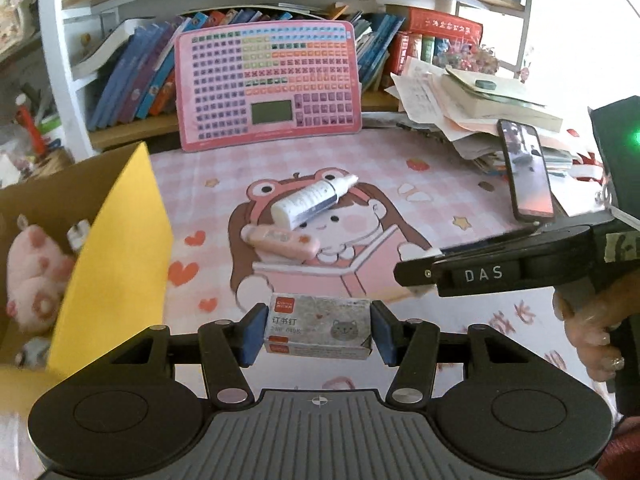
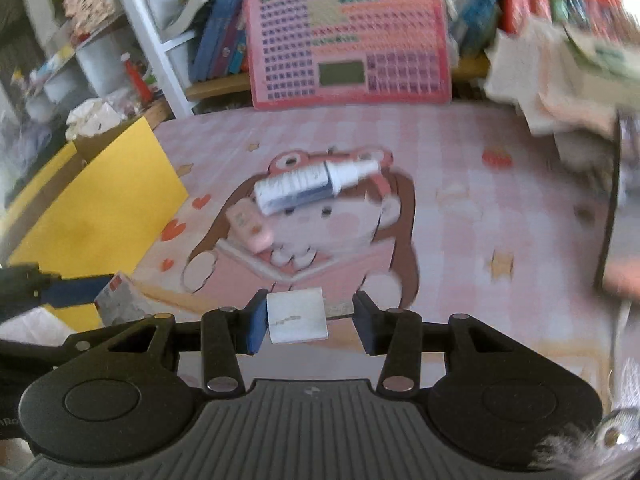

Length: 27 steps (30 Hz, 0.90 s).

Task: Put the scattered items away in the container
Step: 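Lift the staple box and plug with both tools toward the yellow box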

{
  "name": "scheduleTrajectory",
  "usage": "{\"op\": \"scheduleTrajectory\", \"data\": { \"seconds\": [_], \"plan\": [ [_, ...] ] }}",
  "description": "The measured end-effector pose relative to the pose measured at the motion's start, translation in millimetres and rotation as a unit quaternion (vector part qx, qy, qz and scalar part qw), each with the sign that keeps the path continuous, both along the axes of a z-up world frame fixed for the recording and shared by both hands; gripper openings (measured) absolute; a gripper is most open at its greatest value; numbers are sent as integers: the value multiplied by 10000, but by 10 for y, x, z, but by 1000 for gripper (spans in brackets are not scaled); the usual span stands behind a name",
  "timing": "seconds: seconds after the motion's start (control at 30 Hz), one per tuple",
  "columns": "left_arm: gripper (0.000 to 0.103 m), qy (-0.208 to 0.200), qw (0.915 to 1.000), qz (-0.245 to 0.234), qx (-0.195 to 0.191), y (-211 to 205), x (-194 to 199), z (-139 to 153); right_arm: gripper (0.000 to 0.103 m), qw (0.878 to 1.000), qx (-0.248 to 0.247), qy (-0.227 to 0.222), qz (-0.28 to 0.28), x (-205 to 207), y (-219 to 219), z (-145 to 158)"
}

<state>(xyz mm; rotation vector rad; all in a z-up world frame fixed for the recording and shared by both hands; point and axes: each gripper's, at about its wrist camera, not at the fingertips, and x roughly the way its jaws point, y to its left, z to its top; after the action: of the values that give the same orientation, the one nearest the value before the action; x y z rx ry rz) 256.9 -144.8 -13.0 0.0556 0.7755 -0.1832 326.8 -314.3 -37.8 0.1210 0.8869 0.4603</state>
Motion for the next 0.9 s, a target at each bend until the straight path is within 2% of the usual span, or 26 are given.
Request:
{"op": "scheduleTrajectory", "data": {
  "seconds": [0.17, 0.33, 0.73, 0.9],
  "plan": [
    [53, 144, 9998, 75, -77, 101, -247, 30, 42, 9997, 57, 203, -95, -261, 41, -22],
    [53, 260, 9992, 147, -274, 198, -424, -5, 42, 9996, -33, 283, 47, -458, 140, -14],
    [53, 126, 9988, -96, -462, 363, -683, 17, 42, 9988, -482, 40, 50, -892, 346, 90],
    [53, 57, 9987, -190, -474, 555, -854, 54, 42, 9974, -672, -254, 64, -1132, 553, 202]
  ]
}}
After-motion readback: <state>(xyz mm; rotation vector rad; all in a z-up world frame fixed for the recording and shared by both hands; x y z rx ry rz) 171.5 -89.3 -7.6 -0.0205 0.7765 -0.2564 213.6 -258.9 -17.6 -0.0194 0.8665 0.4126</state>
